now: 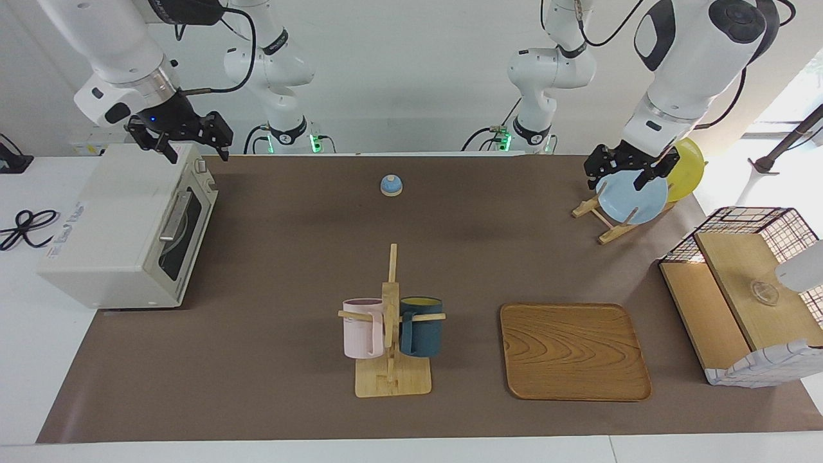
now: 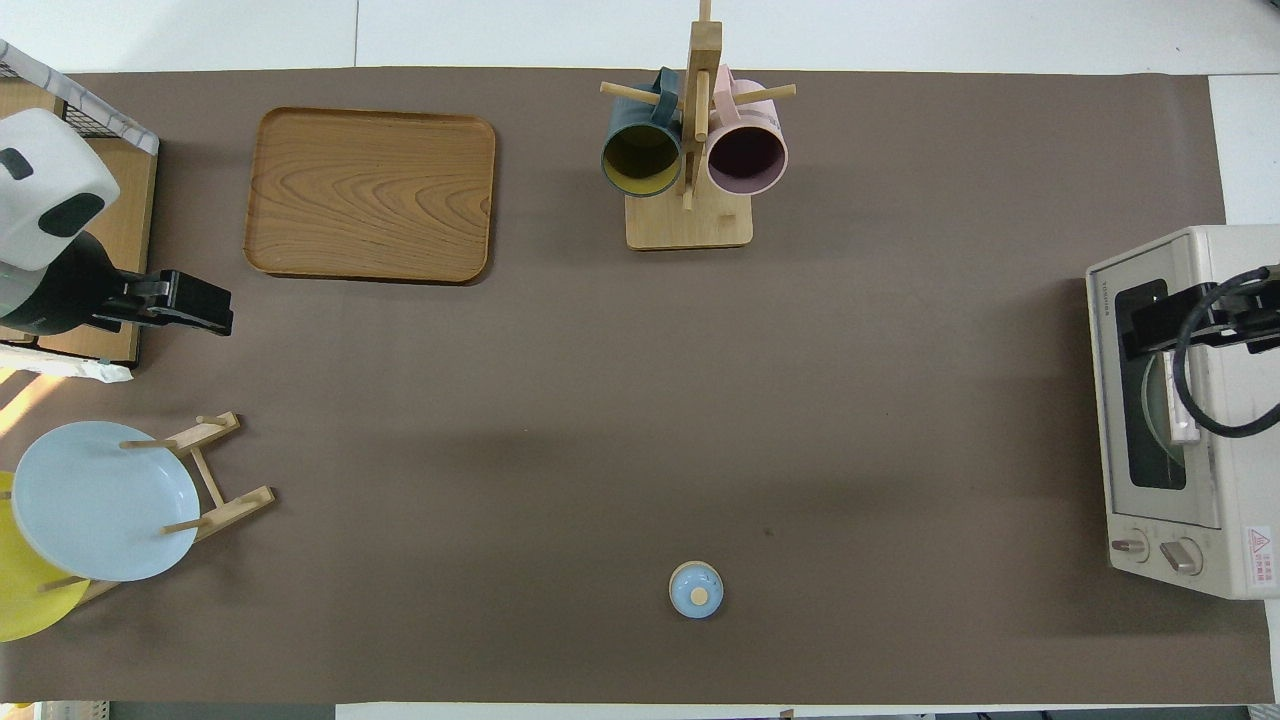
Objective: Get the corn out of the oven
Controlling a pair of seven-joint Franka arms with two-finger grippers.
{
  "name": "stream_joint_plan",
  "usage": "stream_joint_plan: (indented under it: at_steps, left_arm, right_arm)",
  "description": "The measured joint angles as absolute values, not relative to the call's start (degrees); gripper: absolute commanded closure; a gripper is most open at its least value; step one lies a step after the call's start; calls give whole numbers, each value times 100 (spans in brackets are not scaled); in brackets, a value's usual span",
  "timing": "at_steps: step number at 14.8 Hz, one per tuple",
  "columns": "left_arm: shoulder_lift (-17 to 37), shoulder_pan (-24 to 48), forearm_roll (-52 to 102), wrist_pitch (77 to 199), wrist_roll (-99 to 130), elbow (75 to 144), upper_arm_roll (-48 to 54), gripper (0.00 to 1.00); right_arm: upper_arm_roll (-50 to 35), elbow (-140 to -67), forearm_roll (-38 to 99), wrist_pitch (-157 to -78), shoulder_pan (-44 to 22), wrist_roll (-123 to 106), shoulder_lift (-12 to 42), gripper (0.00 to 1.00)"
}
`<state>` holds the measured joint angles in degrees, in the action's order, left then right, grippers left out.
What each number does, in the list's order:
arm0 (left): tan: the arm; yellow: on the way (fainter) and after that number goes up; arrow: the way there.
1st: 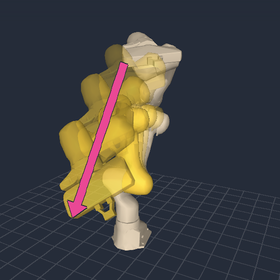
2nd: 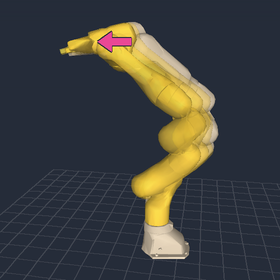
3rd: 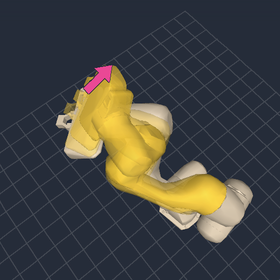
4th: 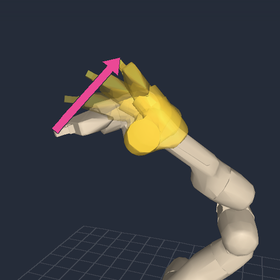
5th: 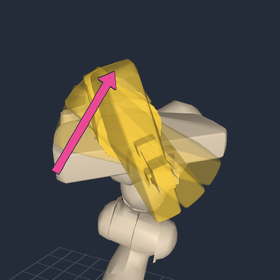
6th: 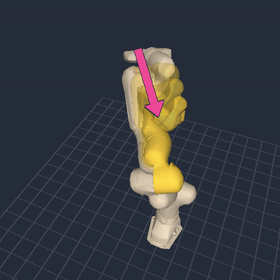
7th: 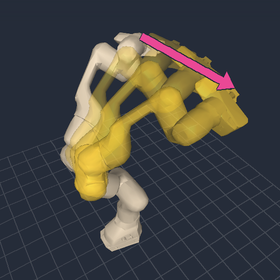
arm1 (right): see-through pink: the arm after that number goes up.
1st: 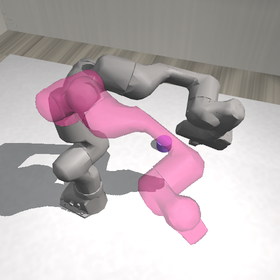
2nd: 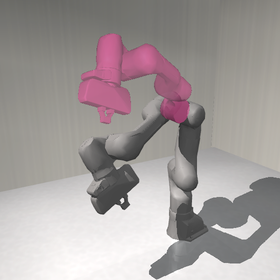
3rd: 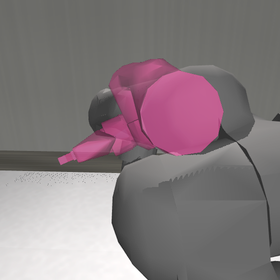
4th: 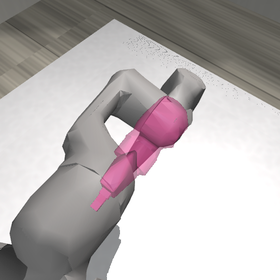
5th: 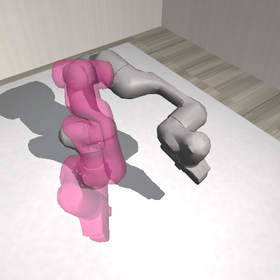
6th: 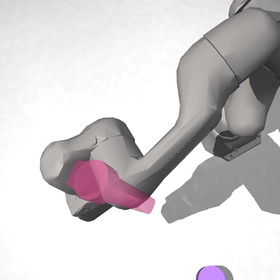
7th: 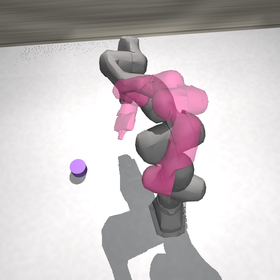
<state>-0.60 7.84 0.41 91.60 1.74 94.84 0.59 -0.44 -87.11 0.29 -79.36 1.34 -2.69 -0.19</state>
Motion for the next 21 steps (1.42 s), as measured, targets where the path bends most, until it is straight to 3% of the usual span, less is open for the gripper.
stream_joint_plan:
  at_steps: [6,7,8,9,16,21]
  left_arm:
    - [-60,784,41,9160,174,9484,59,0]
    - [-60,784,41,9160,174,9484,59,0]
    - [-60,784,41,9160,174,9484,59,0]
    - [-60,784,41,9160,174,9484,59,0]
    - [-60,784,41,9160,174,9484,59,0]
    - [-60,784,41,9160,174,9484,59,0]
  right_arm:
    - [-41,-8714,29,-7937,142,-267,-19,0]
    - [-39,-8729,29,-7937,166,-267,-20,12]
    - [-36,-8772,29,-7968,223,-272,-21,60]
    - [-35,-8858,29,-8109,300,-318,-32,99]
    - [-6,-10963,-219,-10119,529,-610,-651,100]
    - [-1,-11439,-672,-10545,702,-821,-776,100]
